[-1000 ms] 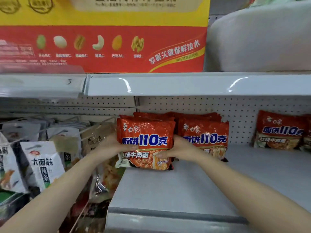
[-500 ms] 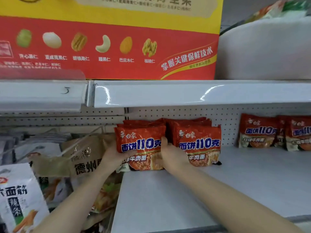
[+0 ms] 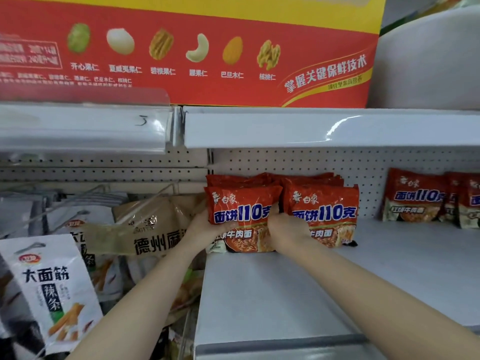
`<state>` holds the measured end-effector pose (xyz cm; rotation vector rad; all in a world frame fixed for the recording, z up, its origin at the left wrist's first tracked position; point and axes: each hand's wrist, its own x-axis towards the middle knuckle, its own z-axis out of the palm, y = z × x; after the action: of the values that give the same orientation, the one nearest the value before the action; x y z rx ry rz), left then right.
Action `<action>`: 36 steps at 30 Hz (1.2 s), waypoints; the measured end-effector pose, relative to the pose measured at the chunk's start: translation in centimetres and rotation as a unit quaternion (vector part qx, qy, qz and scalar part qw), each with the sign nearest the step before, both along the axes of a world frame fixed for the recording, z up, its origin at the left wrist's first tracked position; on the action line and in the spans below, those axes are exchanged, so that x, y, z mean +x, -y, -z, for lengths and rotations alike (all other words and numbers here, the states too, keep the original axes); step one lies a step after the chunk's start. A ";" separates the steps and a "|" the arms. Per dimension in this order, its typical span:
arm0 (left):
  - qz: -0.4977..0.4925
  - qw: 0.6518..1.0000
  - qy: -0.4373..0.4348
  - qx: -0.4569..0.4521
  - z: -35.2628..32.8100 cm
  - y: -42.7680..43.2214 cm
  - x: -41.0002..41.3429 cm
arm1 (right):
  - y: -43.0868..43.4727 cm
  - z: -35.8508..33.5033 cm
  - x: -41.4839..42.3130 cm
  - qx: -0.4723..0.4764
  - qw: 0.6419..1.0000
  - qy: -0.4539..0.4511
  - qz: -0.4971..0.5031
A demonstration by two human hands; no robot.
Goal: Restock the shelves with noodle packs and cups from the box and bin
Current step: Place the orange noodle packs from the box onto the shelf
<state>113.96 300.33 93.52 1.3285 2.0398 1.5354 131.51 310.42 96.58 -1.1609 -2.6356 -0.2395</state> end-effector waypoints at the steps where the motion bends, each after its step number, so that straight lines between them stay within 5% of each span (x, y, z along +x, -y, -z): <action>1: -0.004 1.000 0.000 0.004 -0.1 -0.1 0.1 | -0.2 0.0 0.2 -0.009 1.000 -0.005 0.000; 12: -0.177 0.979 -0.098 0.004 -0.2 0.7 1.1 | -0.1 0.7 3.1 -0.021 0.993 -0.053 -0.103; 17: -0.178 0.966 -0.189 0.010 -3.6 1.5 4.5 | 0.1 -0.9 6.6 0.033 0.986 -0.088 -0.139; 27: 0.053 0.938 -0.338 -0.059 -6.0 -1.8 17.3 | -2.2 -1.7 20.5 0.059 0.986 -0.143 -0.054; 36: 0.235 0.900 -0.365 -0.039 -5.8 -8.5 36.2 | -1.5 -0.8 43.4 0.045 0.986 -0.114 0.111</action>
<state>150.13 308.84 99.36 2.3961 1.8601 0.7858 174.86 311.94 97.41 -1.3630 -2.2775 -0.2469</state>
